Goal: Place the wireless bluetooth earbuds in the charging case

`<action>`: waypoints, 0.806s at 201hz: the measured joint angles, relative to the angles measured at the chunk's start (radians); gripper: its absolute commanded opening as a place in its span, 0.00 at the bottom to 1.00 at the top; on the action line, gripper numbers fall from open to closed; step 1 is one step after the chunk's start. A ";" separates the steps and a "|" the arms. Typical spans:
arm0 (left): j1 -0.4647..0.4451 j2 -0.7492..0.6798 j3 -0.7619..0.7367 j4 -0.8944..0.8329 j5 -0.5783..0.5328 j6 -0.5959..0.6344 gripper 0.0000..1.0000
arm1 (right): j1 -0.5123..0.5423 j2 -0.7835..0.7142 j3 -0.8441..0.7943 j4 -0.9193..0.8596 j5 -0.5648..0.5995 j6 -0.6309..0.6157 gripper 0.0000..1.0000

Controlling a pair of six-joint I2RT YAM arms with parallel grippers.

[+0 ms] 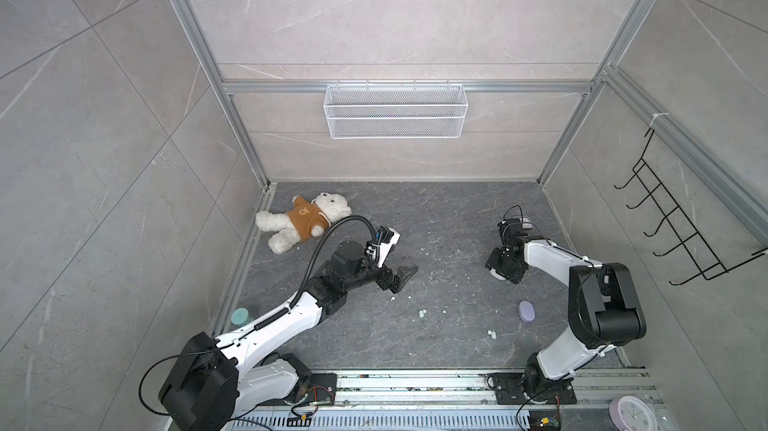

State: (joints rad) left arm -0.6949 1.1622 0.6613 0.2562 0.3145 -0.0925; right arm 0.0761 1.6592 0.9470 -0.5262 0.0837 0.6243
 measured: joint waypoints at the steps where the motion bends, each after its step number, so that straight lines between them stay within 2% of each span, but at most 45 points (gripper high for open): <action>1: 0.000 0.000 0.000 0.000 0.000 0.000 1.00 | 0.000 0.000 0.000 0.000 0.000 0.000 0.70; 56: 0.002 -0.001 0.000 -0.014 -0.005 0.000 1.00 | -0.002 -0.035 0.033 -0.109 -0.021 -0.013 1.00; 86: 0.005 -0.001 0.000 -0.026 -0.007 0.000 1.00 | -0.030 -0.089 0.122 -0.188 -0.045 -0.013 1.00; 111: 0.006 0.000 0.001 -0.026 -0.008 0.000 1.00 | -0.110 -0.101 0.164 -0.203 -0.096 0.016 1.00; 162: 0.006 0.000 0.001 -0.026 -0.018 0.000 1.00 | -0.259 0.002 0.218 -0.214 -0.159 0.108 1.00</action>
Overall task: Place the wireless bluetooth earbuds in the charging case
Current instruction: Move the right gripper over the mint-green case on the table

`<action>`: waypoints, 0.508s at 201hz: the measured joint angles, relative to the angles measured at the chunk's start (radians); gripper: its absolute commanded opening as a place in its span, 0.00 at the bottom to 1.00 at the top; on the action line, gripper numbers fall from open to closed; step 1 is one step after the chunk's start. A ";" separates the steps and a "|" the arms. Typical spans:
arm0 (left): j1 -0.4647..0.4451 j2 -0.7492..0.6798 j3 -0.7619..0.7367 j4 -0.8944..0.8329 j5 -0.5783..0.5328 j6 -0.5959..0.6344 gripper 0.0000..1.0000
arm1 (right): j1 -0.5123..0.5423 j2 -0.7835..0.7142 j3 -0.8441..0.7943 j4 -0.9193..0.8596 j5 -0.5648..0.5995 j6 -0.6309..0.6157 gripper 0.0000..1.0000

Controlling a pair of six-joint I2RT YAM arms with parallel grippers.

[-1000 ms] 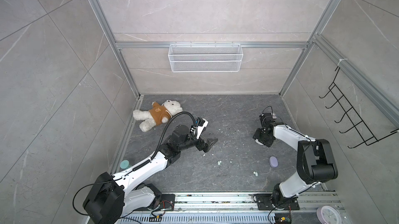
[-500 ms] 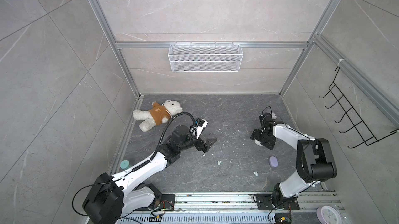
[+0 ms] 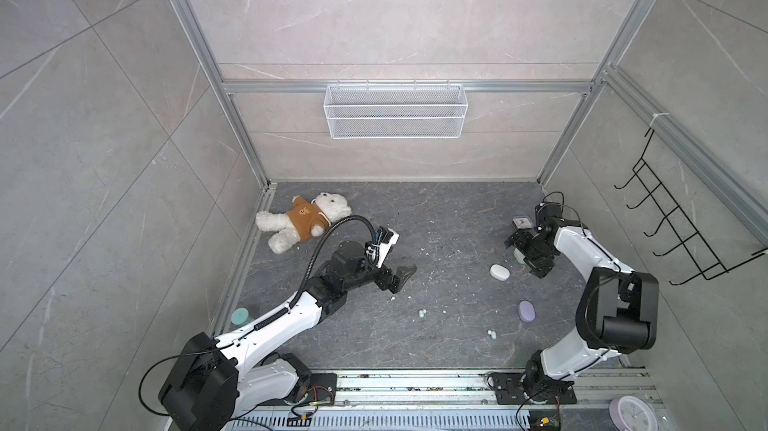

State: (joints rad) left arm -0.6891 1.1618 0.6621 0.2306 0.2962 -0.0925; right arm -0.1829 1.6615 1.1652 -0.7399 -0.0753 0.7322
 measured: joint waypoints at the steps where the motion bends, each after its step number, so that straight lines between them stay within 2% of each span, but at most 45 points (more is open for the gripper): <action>1: 0.000 0.000 0.000 0.000 0.000 0.000 1.00 | -0.001 0.002 0.001 0.000 0.000 0.002 1.00; 49: 0.000 0.000 0.000 0.000 -0.005 0.000 1.00 | -0.069 0.081 0.036 0.026 -0.002 0.101 0.98; 102: 0.000 0.000 0.000 -0.007 -0.007 0.000 1.00 | -0.076 0.164 0.062 0.078 -0.007 0.167 0.94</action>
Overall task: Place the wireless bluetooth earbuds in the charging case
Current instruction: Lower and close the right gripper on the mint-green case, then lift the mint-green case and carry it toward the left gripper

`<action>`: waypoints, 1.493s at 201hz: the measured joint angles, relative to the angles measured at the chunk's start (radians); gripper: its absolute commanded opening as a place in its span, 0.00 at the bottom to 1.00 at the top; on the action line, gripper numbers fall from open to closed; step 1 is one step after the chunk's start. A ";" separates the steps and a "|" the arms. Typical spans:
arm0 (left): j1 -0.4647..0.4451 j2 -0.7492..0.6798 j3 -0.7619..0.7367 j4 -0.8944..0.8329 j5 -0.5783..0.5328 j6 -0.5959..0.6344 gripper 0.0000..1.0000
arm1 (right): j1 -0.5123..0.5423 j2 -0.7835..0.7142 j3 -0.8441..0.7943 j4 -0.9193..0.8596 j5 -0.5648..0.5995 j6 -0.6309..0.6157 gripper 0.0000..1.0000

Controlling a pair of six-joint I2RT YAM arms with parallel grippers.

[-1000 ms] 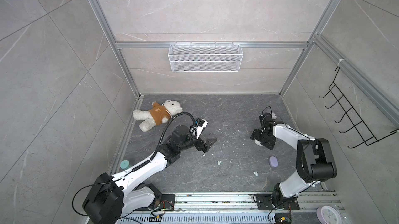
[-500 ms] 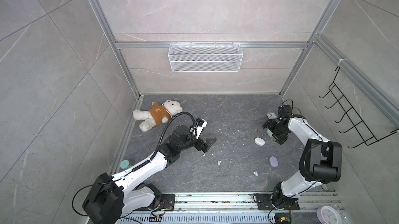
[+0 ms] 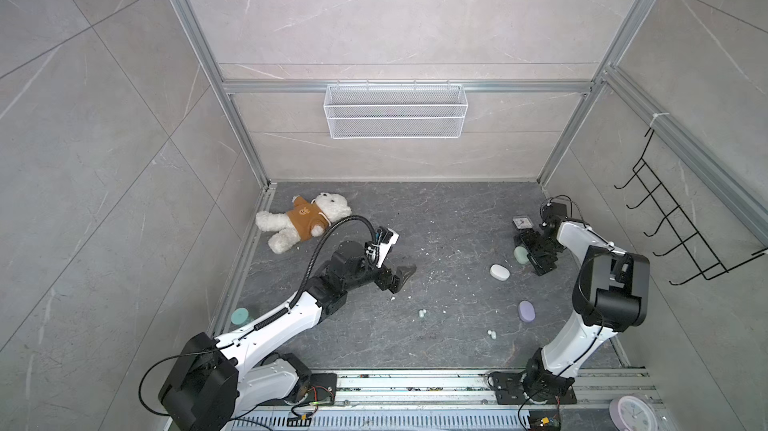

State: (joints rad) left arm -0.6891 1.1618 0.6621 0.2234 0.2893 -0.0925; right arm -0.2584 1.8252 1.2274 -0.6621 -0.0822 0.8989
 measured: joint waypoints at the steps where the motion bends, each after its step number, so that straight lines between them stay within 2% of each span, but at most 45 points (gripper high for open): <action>1: 0.000 0.000 0.000 0.000 0.000 0.000 1.00 | 0.000 0.002 0.001 0.001 0.000 0.001 0.94; 86: 0.000 0.002 0.015 -0.019 0.000 0.002 1.00 | 0.000 0.084 0.064 0.016 -0.002 0.026 0.89; 134: 0.000 0.004 0.015 -0.022 0.000 0.015 1.00 | 0.000 0.125 0.096 0.014 -0.030 0.026 0.82; 216: 0.000 0.005 0.018 -0.023 0.000 0.018 1.00 | 0.000 0.126 0.097 0.013 -0.039 0.026 0.63; 268: 0.000 0.005 0.024 -0.034 0.000 0.018 1.00 | 0.000 0.119 0.090 0.018 -0.040 0.025 0.58; 300: 0.000 0.005 0.024 -0.038 0.001 0.018 1.00 | 0.000 0.061 0.020 0.035 -0.074 0.025 0.57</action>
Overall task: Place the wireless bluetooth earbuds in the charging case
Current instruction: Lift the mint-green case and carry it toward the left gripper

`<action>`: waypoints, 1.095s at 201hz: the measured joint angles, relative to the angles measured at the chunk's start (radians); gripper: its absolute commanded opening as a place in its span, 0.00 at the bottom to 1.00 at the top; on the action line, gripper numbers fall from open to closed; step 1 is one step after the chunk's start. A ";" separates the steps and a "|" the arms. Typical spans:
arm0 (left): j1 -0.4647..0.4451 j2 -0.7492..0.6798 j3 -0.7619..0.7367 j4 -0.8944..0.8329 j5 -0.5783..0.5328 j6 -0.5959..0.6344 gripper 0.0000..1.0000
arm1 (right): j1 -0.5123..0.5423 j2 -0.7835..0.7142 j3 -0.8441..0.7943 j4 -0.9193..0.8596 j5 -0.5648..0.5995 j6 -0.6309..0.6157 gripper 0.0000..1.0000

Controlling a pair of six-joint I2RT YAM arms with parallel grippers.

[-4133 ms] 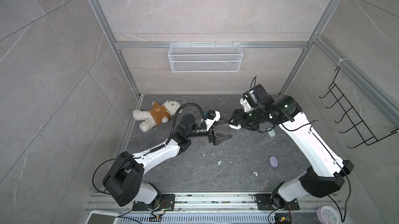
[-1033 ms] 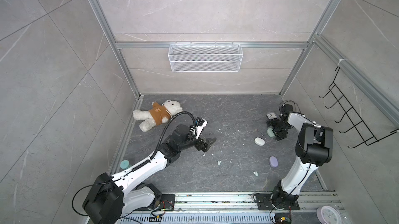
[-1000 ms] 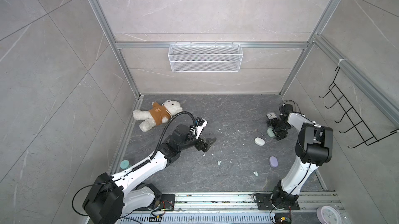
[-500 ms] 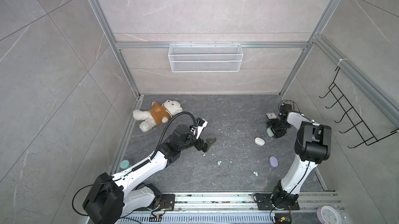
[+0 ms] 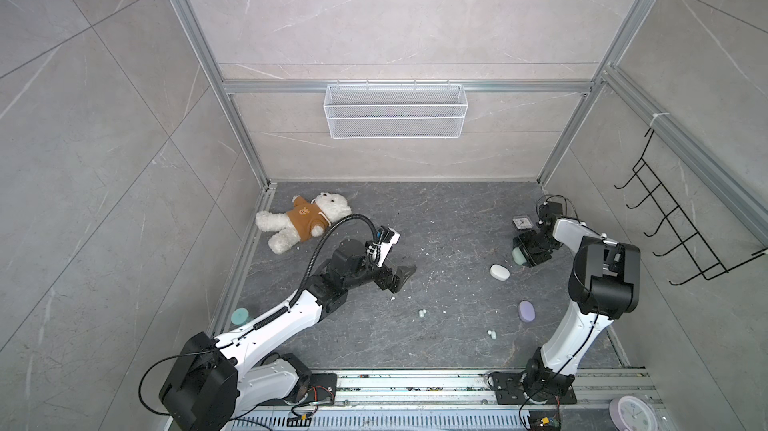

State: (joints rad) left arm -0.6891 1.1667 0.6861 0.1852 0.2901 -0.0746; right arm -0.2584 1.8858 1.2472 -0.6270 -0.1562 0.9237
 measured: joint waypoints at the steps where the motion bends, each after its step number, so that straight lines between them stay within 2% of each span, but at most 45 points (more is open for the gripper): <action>1: 0.000 0.000 0.000 0.000 0.000 0.000 1.00 | 0.000 -0.004 -0.003 0.000 -0.002 0.000 0.57; 40: 0.000 0.006 0.004 -0.002 0.010 0.000 1.00 | 0.004 -0.153 -0.100 0.000 -0.039 -0.012 0.57; 82: 0.000 0.018 0.014 -0.001 0.043 0.000 1.00 | 0.042 -0.385 -0.187 -0.053 -0.074 -0.053 0.57; 138: -0.002 0.066 0.054 -0.002 0.149 0.028 1.00 | 0.238 -0.690 -0.230 -0.208 -0.106 -0.064 0.56; 176: -0.005 0.119 0.132 -0.013 0.256 0.072 1.00 | 0.362 -0.761 -0.196 -0.322 -0.148 -0.068 0.56; 220: -0.014 0.198 0.214 -0.041 0.434 0.143 1.00 | 0.507 -0.745 -0.014 -0.411 -0.209 -0.114 0.56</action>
State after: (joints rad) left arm -0.7029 1.3647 0.8997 0.1444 0.7238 0.0685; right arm 0.2489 1.1404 1.2331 -1.0378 -0.3656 0.8097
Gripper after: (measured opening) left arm 0.999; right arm 0.607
